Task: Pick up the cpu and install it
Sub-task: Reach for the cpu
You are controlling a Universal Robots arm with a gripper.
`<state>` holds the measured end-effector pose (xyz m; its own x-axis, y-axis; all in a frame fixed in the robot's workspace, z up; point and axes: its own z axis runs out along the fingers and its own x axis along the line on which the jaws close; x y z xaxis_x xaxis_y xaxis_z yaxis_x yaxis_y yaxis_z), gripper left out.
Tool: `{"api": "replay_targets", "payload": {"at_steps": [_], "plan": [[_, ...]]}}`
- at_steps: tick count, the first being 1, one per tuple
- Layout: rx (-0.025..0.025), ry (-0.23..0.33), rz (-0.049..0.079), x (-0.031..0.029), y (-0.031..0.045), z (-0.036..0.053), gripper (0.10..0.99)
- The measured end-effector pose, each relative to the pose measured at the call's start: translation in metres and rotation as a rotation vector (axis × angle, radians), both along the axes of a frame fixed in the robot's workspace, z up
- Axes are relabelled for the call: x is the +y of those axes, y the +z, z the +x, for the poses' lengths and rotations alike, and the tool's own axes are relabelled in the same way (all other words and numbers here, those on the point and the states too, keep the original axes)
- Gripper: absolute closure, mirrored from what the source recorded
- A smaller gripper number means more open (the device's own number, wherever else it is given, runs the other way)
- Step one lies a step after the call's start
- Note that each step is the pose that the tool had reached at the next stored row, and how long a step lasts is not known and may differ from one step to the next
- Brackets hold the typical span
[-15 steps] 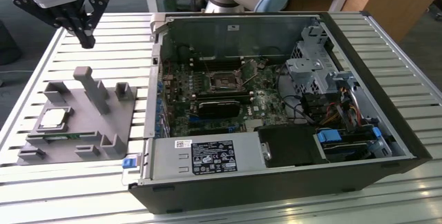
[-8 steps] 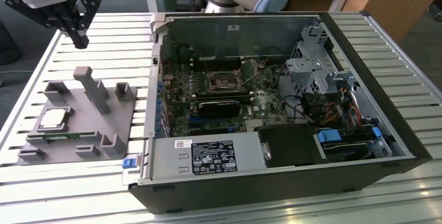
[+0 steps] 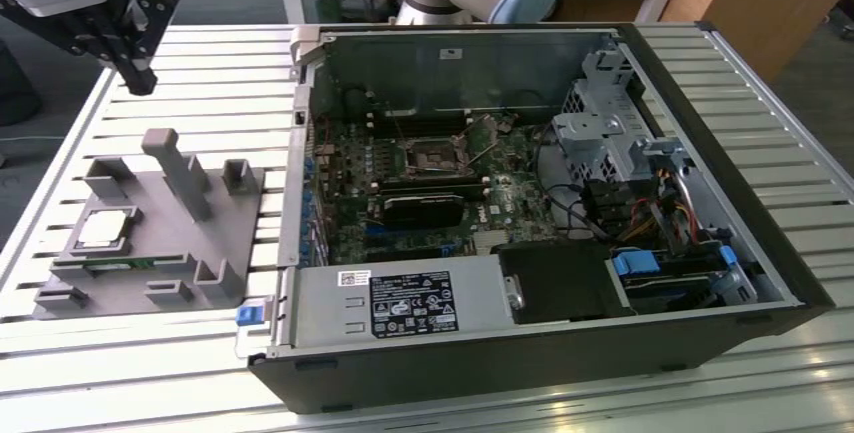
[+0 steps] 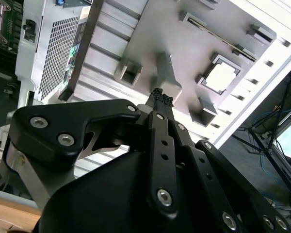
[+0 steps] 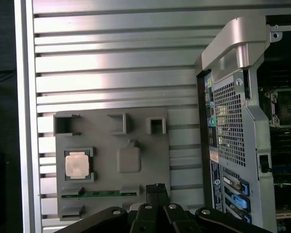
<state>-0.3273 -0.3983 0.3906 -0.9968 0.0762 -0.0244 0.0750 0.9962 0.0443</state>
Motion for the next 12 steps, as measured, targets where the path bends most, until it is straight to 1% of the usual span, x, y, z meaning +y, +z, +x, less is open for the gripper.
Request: {"api": "replay_targets", "payload": {"at_steps": [5, 10, 12], "plan": [[-0.0002, 0.0, 0.0, 0.0, -0.0003, -0.0131, 0.98], [-0.0001, 0.0, 0.0, 0.0, -0.0004, -0.0294, 0.98], [0.0001, 0.0, 0.0, 0.0, -0.0004, -0.038, 0.98]]}}
